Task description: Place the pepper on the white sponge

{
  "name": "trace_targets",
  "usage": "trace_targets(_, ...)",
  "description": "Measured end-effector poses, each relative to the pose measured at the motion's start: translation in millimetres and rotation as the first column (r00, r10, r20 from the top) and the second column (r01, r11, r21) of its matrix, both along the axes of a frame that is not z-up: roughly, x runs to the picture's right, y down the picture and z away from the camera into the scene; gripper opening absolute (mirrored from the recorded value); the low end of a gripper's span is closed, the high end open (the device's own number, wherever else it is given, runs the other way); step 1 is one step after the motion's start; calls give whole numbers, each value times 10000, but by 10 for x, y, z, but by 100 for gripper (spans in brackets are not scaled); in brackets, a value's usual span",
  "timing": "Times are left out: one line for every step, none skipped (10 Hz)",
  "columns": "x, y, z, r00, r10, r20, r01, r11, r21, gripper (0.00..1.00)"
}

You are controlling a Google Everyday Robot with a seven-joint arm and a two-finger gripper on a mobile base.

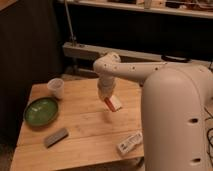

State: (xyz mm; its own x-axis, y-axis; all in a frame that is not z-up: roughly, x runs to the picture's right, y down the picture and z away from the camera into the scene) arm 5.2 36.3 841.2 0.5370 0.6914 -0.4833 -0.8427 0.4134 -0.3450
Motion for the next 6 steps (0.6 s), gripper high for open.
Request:
trace_targets(51,-72,45,9999,104,-40,-104,9999,-31,1)
trace_targets(87,-115,74,9998,186,-57,-186,9998,-45,1)
trace_targets(148,-157,108,9995,297,-82,-297,9995,-78,1)
trace_targets(247,-200,148,9989,453,-119,-454,9989,-122,1)
trace_targets(310,-232,185,9984,553,-135,-555,9983,-148,1)
trace_targets(371,-261,223,9979,632,-151,-635,9978,-169,1)
